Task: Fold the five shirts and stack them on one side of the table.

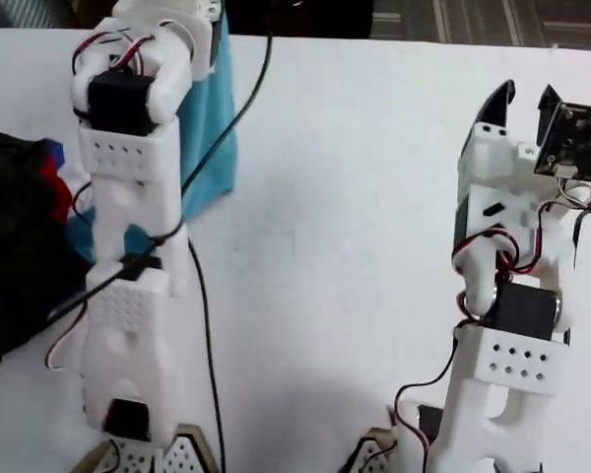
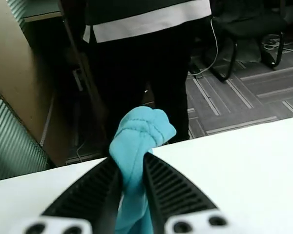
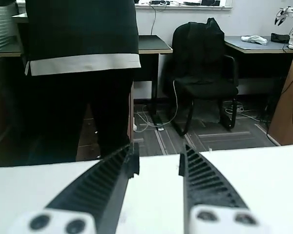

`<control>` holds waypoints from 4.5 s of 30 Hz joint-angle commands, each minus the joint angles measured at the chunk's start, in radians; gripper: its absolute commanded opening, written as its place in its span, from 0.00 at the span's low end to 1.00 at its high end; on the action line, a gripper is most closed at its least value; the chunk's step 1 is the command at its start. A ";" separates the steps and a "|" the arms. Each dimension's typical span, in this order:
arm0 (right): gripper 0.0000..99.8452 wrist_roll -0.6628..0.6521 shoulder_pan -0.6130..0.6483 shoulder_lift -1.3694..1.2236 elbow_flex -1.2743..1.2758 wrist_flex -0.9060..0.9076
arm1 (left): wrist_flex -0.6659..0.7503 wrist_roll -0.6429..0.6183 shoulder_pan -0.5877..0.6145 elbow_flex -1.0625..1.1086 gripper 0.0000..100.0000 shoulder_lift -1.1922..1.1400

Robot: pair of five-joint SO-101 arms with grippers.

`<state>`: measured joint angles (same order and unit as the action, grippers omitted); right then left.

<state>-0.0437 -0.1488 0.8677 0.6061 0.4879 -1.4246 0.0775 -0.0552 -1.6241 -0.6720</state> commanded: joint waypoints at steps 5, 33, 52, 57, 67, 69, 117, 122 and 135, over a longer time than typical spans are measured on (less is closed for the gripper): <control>0.14 0.002 -0.091 0.005 0.130 0.008 | 0.018 0.003 -0.224 -0.036 0.02 0.066; 0.28 0.101 0.710 -0.424 0.203 -0.041 | -0.213 -0.275 0.348 0.124 0.02 0.037; 0.29 0.175 1.026 -1.072 -0.448 0.186 | -0.255 -0.275 0.582 0.114 0.02 -0.048; 0.29 0.175 1.067 -1.202 -0.525 0.162 | -0.255 -0.275 0.578 0.113 0.02 -0.046; 0.13 0.164 1.046 -1.477 -0.764 0.180 | -0.255 -0.275 0.578 0.113 0.02 -0.044; 0.01 0.164 1.010 -1.486 -0.810 0.265 | -0.255 -0.275 0.578 0.113 0.02 -0.044; 0.24 -0.382 0.363 -0.564 -0.273 0.685 | -0.367 -0.057 0.373 -0.031 0.08 -0.368; 0.24 -0.382 0.418 -0.344 -0.215 0.797 | -0.368 0.172 0.419 -0.030 0.07 -0.316; 0.24 -0.382 0.499 0.031 0.170 0.745 | -0.364 0.170 0.483 0.751 0.04 0.446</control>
<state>-0.4181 0.3468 0.8523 0.7365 1.2720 -1.7714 0.2401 0.4204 -1.1408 -0.5217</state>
